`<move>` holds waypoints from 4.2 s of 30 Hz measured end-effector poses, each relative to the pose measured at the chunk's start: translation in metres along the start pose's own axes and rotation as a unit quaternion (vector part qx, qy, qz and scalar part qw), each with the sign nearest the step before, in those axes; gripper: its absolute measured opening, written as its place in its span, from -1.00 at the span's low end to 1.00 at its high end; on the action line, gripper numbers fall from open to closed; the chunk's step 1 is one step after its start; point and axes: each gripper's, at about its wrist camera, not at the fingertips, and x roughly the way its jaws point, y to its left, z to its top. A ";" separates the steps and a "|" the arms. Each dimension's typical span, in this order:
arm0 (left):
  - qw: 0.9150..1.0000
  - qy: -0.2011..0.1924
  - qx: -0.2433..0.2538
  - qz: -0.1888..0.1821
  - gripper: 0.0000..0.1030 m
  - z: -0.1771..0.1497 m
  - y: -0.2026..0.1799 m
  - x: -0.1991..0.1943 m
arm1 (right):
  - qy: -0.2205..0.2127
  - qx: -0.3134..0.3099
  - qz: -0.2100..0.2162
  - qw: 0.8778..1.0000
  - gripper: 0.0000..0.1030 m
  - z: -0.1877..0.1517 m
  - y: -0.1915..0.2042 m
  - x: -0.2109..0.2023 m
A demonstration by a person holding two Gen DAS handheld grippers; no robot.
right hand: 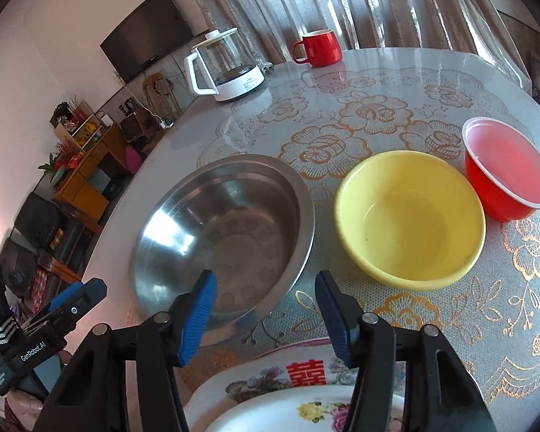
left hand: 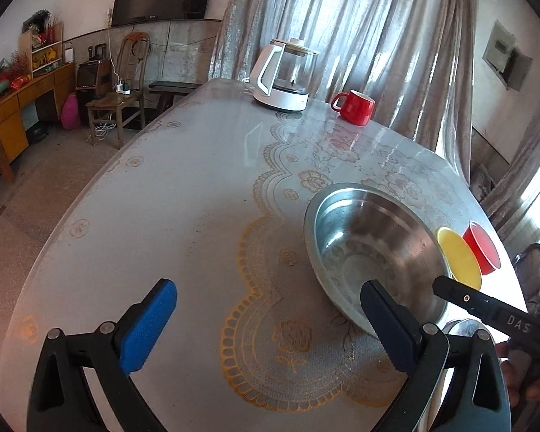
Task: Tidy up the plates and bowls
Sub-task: 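Move the left tool to the rim of the steel basin, then grasp the steel basin rim with the left tool, then slide the steel basin along the table with the left tool and open it, then move the left tool to the yellow bowl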
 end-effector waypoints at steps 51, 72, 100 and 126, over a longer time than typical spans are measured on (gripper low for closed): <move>0.999 0.020 -0.044 -0.016 -0.33 -0.110 0.055 -0.093 | 0.062 -0.170 0.045 0.982 -0.47 -0.097 0.119 -0.005; 0.998 -0.037 -0.019 0.047 0.24 -0.116 0.041 -0.135 | 0.023 -0.129 0.070 0.989 -0.25 -0.102 0.088 -0.041; 0.997 -0.006 0.072 0.016 0.69 -0.088 -0.047 -0.097 | -0.048 0.079 0.022 0.995 0.17 -0.083 -0.073 -0.094; 0.982 -0.041 0.169 0.076 0.99 -0.023 -0.138 -0.032 | -0.072 0.157 0.062 0.983 0.22 -0.063 -0.141 -0.092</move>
